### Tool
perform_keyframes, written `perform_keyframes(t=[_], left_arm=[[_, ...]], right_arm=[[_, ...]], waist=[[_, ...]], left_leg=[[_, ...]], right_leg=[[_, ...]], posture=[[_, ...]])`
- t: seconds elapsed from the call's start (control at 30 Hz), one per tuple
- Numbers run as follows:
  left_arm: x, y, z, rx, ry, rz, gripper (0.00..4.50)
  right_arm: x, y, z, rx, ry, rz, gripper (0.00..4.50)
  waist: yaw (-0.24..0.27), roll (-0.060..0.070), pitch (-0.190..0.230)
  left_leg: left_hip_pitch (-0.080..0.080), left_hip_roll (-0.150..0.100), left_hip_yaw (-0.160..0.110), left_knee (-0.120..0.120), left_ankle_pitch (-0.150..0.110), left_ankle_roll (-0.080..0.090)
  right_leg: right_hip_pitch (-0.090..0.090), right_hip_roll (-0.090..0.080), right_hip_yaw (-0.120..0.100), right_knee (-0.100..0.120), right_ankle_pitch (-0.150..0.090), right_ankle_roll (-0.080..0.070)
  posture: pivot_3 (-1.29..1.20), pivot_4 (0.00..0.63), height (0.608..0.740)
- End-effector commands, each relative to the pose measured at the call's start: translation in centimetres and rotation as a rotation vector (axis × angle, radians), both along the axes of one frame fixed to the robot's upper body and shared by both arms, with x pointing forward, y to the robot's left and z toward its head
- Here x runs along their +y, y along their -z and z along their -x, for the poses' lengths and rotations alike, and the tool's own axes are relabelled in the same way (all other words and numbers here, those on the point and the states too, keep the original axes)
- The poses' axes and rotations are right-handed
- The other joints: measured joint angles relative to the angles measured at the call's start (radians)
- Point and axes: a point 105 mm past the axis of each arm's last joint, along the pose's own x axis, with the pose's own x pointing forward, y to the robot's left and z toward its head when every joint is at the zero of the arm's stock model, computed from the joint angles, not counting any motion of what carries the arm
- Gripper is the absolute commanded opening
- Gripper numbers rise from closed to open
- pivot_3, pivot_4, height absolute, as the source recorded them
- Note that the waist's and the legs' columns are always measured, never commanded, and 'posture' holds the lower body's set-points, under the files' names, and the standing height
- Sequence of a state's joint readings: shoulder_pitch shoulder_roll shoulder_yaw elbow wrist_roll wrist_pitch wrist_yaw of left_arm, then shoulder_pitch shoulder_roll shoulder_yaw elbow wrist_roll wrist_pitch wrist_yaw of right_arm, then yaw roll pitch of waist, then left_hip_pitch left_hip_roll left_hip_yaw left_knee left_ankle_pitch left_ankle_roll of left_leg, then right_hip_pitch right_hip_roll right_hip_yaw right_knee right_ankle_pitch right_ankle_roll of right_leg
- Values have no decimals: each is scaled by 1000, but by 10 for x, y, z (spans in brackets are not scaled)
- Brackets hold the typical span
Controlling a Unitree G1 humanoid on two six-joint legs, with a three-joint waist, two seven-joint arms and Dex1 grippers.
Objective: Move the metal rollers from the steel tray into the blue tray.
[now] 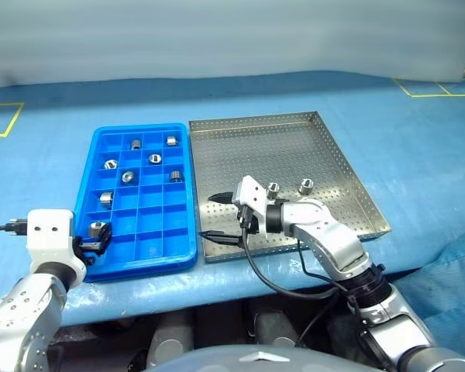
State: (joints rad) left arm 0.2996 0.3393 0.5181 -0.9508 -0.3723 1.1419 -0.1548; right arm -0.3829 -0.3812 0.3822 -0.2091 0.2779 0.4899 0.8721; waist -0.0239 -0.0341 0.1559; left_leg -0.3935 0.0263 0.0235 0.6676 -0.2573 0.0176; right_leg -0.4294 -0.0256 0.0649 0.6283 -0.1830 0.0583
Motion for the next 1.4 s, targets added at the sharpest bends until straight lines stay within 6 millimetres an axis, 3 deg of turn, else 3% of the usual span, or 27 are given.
perform_keyframes(t=[0.03,0.6,0.7,0.8,0.87,0.97,1.1,1.27,1.4], left_arm=[[-3,-10,1,-33,25,-36,4482],[-13,-15,-11,-78,90,-10,4482],[-33,-29,-27,-189,177,64,4482],[-85,-46,-58,-304,427,173,4482],[-110,-47,-76,-315,547,202,4482],[-144,-36,-103,-274,696,162,4482],[-175,-12,-123,-178,822,68,4482],[-201,21,-137,-57,931,66,4482],[-206,32,-139,-20,953,65,4482]], right_arm=[[-2,-12,-2,-48,12,-25,4500],[-7,-11,-5,-73,56,-7,4500],[-13,-12,-10,-97,105,0,4500],[-24,-16,-20,-136,202,18,4500],[-33,-18,-23,-167,249,40,4500],[-54,-18,-28,-215,340,100,4500],[-80,-18,-29,-250,460,157,4500],[-112,-22,-19,-263,614,176,4500],[-118,-21,-11,-254,654,182,4500]], waist=[[-1,0,0],[-7,0,0],[-7,0,0],[-2,0,0],[-12,0,0],[-34,1,-1],[-96,2,-1],[-191,3,-1],[-286,4,-1]], left_leg=[[0,0,0,0,0,0],[0,0,0,0,0,0],[0,0,0,0,0,0],[-1,-1,2,2,0,-1],[-1,-1,2,4,0,-1],[-2,-2,4,4,0,0],[-3,-2,5,4,-2,2],[-6,-3,3,4,-3,3],[-6,-3,-1,4,-5,4]], right_leg=[[0,0,0,0,0,0],[0,0,0,0,-1,1],[0,0,0,0,-1,1],[1,0,-1,0,-1,1],[2,0,-1,0,-1,1],[2,0,1,0,1,1],[1,0,2,-1,2,0],[0,0,3,-1,3,7],[0,0,4,-1,1,13]], posture=[[28,150,740],[-20,150,740],[-50,150,740],[-115,150,740],[-166,150,740],[-236,150,740],[-351,150,740],[-462,150,740],[-513,150,740]])
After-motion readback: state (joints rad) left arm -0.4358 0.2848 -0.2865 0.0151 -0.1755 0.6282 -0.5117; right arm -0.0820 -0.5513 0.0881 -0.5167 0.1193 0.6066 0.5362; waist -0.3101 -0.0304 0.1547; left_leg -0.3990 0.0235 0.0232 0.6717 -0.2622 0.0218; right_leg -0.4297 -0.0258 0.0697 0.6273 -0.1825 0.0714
